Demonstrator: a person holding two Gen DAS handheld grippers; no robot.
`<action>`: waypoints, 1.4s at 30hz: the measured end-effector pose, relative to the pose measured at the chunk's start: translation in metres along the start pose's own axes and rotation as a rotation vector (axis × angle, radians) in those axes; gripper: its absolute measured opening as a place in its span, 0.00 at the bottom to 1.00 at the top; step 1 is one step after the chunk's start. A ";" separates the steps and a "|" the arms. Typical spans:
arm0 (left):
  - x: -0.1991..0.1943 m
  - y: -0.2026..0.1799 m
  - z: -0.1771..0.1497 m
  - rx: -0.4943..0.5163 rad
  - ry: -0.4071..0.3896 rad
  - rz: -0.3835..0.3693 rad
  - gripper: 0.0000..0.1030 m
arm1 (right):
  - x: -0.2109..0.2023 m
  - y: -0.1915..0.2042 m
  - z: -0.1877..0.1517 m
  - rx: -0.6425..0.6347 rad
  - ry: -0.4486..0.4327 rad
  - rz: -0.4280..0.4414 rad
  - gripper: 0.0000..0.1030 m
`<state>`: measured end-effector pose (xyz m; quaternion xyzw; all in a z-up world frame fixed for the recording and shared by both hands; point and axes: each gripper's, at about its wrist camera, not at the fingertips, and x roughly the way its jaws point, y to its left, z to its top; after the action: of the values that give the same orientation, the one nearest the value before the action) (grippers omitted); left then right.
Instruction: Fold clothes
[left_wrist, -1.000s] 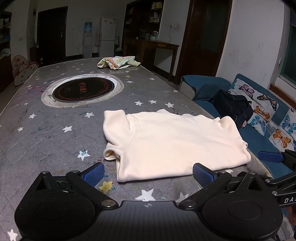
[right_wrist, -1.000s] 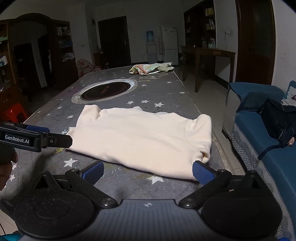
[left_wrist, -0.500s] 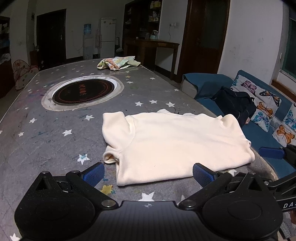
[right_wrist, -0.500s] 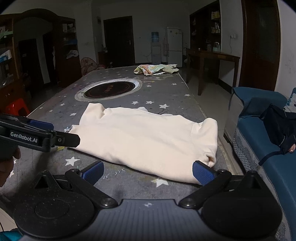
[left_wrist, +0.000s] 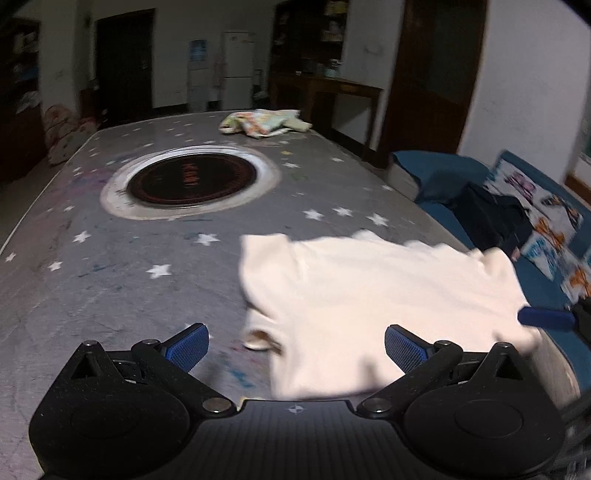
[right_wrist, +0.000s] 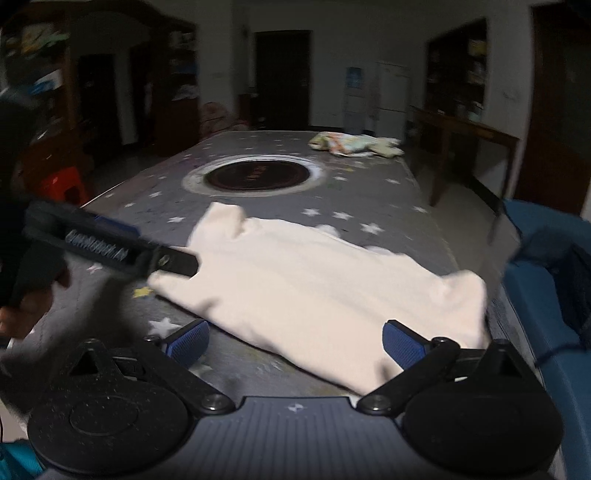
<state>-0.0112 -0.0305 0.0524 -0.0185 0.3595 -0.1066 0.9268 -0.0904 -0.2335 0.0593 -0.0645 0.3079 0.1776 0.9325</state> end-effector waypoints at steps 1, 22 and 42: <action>0.001 0.006 0.002 -0.020 0.001 0.006 1.00 | 0.003 0.005 0.003 -0.021 0.000 0.012 0.97; 0.005 -0.016 -0.012 0.031 0.045 -0.027 1.00 | 0.011 -0.012 -0.003 0.094 0.027 -0.023 0.93; -0.005 -0.045 -0.032 0.119 0.061 -0.014 1.00 | -0.009 -0.026 -0.021 0.208 0.005 -0.105 1.00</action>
<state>-0.0446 -0.0724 0.0373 0.0374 0.3803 -0.1347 0.9142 -0.0989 -0.2654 0.0476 0.0162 0.3231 0.0954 0.9414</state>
